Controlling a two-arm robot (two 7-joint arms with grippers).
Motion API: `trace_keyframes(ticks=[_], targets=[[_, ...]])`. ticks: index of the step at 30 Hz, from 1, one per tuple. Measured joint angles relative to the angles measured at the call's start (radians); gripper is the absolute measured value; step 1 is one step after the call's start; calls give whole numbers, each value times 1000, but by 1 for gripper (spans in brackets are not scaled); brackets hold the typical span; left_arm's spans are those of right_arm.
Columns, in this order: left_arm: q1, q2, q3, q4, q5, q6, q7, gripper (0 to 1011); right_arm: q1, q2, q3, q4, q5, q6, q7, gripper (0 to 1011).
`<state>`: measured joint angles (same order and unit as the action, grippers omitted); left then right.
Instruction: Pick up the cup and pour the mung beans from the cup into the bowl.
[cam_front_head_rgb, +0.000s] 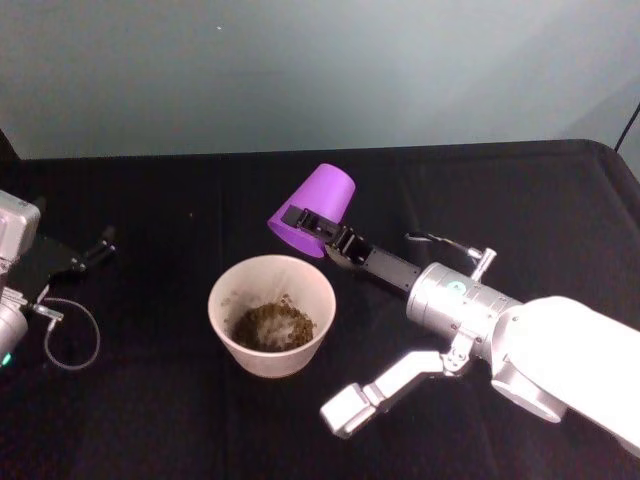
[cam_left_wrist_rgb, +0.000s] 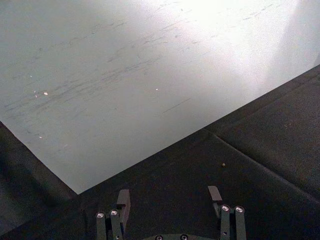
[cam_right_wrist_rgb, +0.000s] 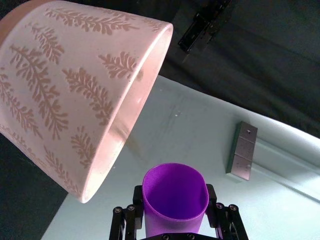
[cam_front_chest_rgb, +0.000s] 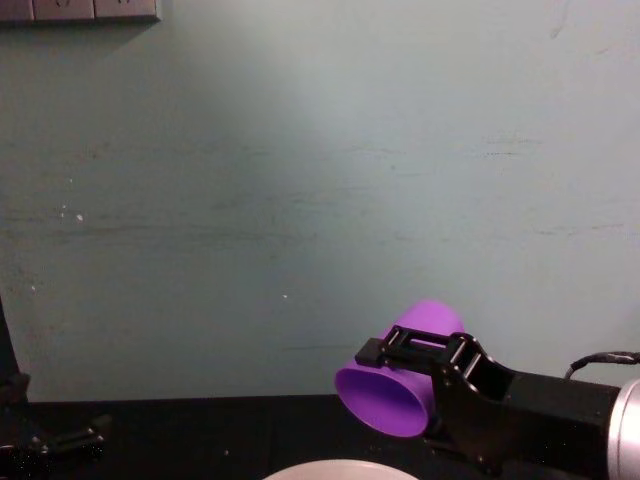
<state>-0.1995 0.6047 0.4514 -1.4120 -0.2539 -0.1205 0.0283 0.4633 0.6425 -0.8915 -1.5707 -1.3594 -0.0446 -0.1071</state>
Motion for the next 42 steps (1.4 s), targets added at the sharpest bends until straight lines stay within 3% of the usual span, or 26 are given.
trace_keyframes(ticks=[12,17,19,21,25,27,28,30,31,33,34,37,38,40,41,42], targets=[[0,0,0,0,0,0,0,1011,15,6,-24,5,-54,30,-30,722],[0,0,0,0,0,0,0,1011,17,7,-26,5,-50,33,-33,721],[0,0,0,0,0,0,0,1011,16,6,-23,5,-40,30,-33,722],[0,0,0,0,0,0,0,1011,5,-1,-3,3,24,12,-31,722],[0,0,0,0,0,0,0,1011,-7,-9,29,3,107,-16,-27,722],[0,0,0,0,0,0,0,1012,-21,-17,66,2,203,-43,-9,722],[0,0,0,0,0,0,0,1012,-37,-29,106,-2,301,-60,16,722],[0,0,0,0,0,0,0,1011,-51,-38,140,-5,392,-73,45,722],[0,0,0,0,0,0,0,1012,-64,-48,179,-8,486,-81,78,722],[0,0,0,0,0,0,0,1011,-80,-61,221,-12,600,-84,116,722],[0,0,0,0,0,0,0,1011,-97,-76,266,-12,707,-84,154,722],[0,0,0,0,0,0,0,1011,-119,-101,326,-11,863,-68,212,722],[0,0,0,0,0,0,0,1011,-134,-122,372,-5,962,-48,250,722],[0,0,0,0,0,0,0,1011,-147,-143,411,5,1060,-29,291,722],[0,0,0,0,0,0,0,1011,-157,-162,444,14,1143,-10,327,722],[0,0,0,0,0,0,0,1011,-160,-170,458,19,1179,-2,345,722]])
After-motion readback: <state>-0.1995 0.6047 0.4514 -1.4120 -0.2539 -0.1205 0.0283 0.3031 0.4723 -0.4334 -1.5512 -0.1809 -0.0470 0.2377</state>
